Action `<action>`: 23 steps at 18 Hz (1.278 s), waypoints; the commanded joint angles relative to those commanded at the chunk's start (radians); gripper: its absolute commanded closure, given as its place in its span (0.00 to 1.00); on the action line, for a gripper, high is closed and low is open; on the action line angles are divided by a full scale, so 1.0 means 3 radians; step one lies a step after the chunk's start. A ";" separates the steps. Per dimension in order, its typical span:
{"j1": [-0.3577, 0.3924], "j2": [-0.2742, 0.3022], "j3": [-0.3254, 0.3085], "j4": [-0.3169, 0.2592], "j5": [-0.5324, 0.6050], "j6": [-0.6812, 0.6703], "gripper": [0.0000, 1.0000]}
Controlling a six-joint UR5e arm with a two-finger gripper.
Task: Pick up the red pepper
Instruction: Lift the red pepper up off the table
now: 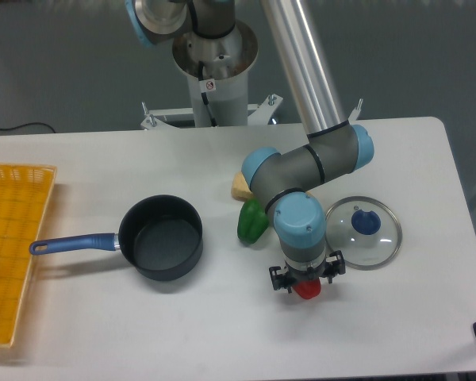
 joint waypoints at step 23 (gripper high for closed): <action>0.0122 0.0700 0.0087 -0.0562 -0.0307 0.2259 0.95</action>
